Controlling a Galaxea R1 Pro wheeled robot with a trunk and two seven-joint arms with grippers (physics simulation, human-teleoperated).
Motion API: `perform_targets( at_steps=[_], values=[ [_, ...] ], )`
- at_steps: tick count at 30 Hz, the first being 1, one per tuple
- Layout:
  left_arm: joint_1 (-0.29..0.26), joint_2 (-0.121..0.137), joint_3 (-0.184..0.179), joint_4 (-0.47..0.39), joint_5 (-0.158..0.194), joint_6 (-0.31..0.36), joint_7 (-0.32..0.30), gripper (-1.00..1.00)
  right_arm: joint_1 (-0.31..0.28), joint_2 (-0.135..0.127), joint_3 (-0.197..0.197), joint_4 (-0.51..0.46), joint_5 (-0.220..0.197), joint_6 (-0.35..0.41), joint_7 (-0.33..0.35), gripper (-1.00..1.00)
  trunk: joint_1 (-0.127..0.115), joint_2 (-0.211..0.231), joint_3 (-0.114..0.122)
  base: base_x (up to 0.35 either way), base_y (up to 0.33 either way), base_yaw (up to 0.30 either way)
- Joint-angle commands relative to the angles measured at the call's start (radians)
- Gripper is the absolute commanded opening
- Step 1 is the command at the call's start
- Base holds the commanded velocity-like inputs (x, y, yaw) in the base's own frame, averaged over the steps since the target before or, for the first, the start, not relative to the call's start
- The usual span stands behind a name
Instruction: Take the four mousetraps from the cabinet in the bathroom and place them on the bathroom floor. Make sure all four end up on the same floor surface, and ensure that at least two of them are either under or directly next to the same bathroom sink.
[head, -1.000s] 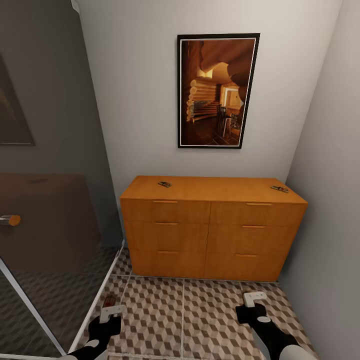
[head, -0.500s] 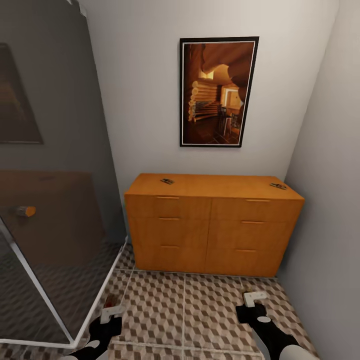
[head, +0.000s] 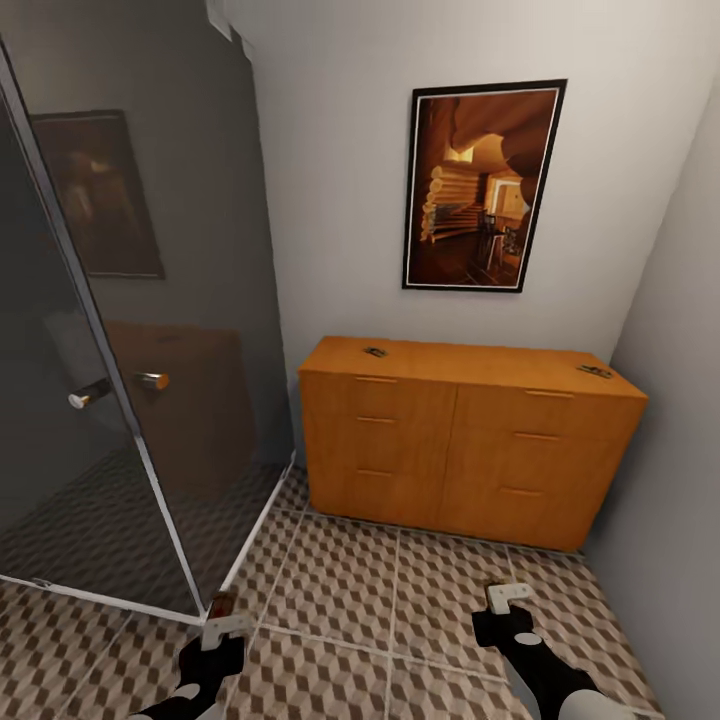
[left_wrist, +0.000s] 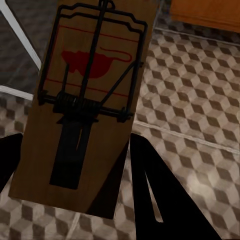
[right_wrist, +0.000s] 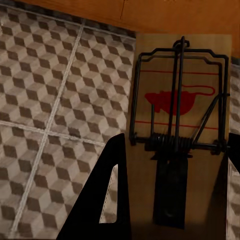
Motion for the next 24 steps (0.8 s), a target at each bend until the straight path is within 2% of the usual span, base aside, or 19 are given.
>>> perform_targets(
  at_steps=[1,24],
  values=[
    [-0.002,0.000,-0.008,0.004,0.004,-0.005,0.004,-1.00,-0.001,0.000,-0.008,0.001,0.010,-0.004,0.000,-1.00,0.000,-0.001,-0.001,-0.062,0.000,0.256],
    [0.003,-0.009,-0.009,0.004,0.004,-0.005,0.004,-1.00,-0.001,0.000,-0.006,0.001,0.011,-0.005,-0.001,-1.00,0.000,-0.001,-0.001,-0.005,0.000,0.256]
  ],
)
